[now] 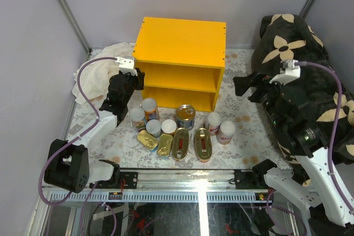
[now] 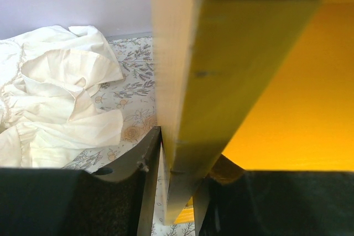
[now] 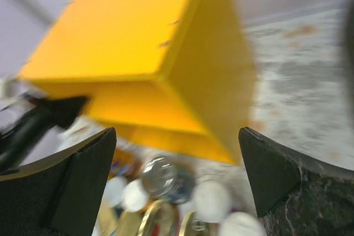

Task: Place and organize the canned foods onto the counter
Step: Move the counter to the center of the board.

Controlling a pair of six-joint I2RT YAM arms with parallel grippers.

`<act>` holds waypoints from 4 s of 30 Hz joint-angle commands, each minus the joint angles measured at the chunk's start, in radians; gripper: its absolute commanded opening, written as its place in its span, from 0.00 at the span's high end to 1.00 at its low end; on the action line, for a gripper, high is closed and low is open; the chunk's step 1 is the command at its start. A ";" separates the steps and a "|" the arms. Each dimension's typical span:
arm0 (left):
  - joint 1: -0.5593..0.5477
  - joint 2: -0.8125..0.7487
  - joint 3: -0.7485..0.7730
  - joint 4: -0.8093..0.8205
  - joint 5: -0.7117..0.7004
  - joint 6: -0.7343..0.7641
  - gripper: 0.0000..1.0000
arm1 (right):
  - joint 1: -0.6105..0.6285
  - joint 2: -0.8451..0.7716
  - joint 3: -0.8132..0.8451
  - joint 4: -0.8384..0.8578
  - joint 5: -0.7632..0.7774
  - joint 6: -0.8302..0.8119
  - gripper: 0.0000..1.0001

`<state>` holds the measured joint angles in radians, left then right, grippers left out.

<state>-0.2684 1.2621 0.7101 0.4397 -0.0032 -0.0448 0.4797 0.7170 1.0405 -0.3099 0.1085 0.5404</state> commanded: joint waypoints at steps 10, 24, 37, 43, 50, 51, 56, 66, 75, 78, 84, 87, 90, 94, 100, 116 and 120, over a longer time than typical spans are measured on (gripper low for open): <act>-0.020 -0.008 0.006 -0.104 0.077 -0.053 0.73 | 0.005 0.364 0.371 -0.666 -0.274 -0.155 0.00; -0.020 -0.013 0.004 -0.108 0.088 -0.060 0.73 | 0.005 0.049 0.050 -0.048 -0.401 -0.041 0.01; -0.021 0.009 0.013 -0.114 0.086 -0.057 0.72 | 0.005 0.435 0.402 -0.635 -0.318 -0.226 0.01; -0.020 0.017 0.022 -0.138 0.091 -0.046 0.71 | 0.006 0.378 0.284 -0.549 -0.655 -0.321 0.00; -0.021 0.026 0.025 -0.141 0.100 -0.049 0.71 | 0.005 0.208 0.138 -0.215 -0.649 -0.144 0.00; -0.021 0.024 0.024 -0.144 0.100 -0.048 0.71 | 0.005 0.168 0.086 -0.068 -0.668 -0.079 0.00; -0.021 0.019 0.023 -0.145 0.103 -0.047 0.71 | 0.008 0.083 -0.034 0.151 -0.555 0.099 0.00; -0.022 0.020 0.023 -0.157 0.106 -0.051 0.71 | 0.020 0.051 0.089 -0.329 0.314 -0.092 0.00; -0.022 0.042 0.020 -0.154 0.112 -0.072 0.69 | 0.019 0.076 0.001 -0.464 -0.019 -0.137 0.00; -0.022 0.035 0.003 -0.137 0.099 -0.079 0.69 | 0.019 0.052 -0.045 -0.440 -0.120 -0.160 0.00; -0.022 0.026 -0.008 -0.110 0.090 -0.086 0.69 | 0.020 0.046 -0.096 -0.398 -0.222 -0.190 0.00; -0.022 0.038 0.006 -0.106 0.092 -0.083 0.68 | 0.019 0.047 -0.125 -0.356 -0.240 -0.181 0.00; -0.023 0.047 0.028 -0.125 0.096 -0.086 0.68 | 0.022 0.054 -0.141 -0.328 -0.275 -0.186 0.00; -0.026 0.020 0.006 -0.105 0.068 -0.109 0.69 | 0.050 0.091 -0.144 -0.341 -0.285 -0.225 0.00; -0.032 -0.074 -0.069 -0.080 -0.033 -0.145 0.72 | 0.095 0.154 -0.154 -0.335 -0.115 -0.209 0.00; -0.041 -0.251 -0.167 -0.110 -0.173 -0.205 0.68 | 0.114 0.313 -0.137 -0.133 -0.020 -0.264 0.00; -0.041 -0.236 -0.160 -0.111 -0.169 -0.201 0.67 | 0.132 0.289 -0.103 -0.121 0.107 -0.172 0.00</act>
<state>-0.3031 1.0214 0.5545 0.3161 -0.1501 -0.2386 0.5880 1.0332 0.8783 -0.5056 0.0868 0.2981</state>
